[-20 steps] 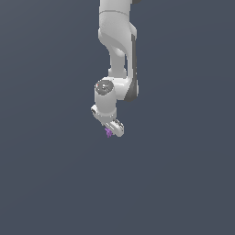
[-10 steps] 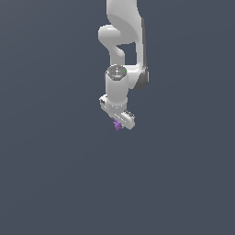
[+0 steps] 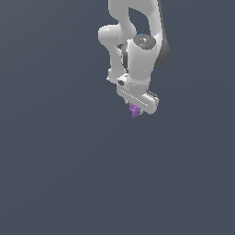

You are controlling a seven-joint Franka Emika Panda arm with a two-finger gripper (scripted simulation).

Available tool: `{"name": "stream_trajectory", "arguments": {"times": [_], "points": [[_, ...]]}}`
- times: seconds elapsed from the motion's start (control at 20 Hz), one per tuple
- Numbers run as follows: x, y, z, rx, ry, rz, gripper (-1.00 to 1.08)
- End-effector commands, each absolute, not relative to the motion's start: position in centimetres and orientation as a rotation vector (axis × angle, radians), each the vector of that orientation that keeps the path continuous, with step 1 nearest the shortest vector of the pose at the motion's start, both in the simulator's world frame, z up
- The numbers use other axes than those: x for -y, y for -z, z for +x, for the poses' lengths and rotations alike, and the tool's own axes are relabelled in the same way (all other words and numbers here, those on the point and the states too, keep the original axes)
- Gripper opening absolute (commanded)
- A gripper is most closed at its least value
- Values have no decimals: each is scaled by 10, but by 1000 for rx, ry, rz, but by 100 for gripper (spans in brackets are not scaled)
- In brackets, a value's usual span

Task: Pick up the object and move it to a goal position.

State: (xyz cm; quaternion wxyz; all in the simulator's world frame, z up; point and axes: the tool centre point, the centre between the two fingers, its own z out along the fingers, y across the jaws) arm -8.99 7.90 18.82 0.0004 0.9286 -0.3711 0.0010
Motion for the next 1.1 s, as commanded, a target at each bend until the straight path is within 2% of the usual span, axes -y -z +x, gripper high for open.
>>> {"name": "stream_trajectory", "arguments": {"times": [0.0, 0.55, 1.05], "points": [[-100, -211, -95, 1166, -4, 2914, -100], [-172, -290, -108, 1166, -3, 2915, -100], [-194, -312, -110, 1165, 0, 2917, -100]]}}
